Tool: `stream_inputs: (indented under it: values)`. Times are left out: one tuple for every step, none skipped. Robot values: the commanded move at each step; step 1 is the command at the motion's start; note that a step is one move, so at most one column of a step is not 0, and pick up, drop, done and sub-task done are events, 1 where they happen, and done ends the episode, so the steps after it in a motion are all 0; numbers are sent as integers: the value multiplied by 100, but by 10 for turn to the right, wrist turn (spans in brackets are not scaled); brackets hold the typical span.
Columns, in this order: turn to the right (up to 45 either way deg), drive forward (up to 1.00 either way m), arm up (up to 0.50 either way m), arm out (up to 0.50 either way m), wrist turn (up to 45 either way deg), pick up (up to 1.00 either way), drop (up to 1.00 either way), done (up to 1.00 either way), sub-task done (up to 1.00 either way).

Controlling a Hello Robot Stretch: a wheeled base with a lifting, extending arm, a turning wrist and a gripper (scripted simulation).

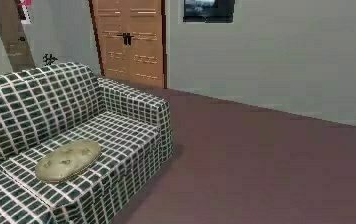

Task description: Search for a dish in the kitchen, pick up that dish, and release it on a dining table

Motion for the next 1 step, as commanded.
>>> stream_inputs:
  values:
    - [-450, 0, 0, 0, 0, 0, 0, 0, 0]
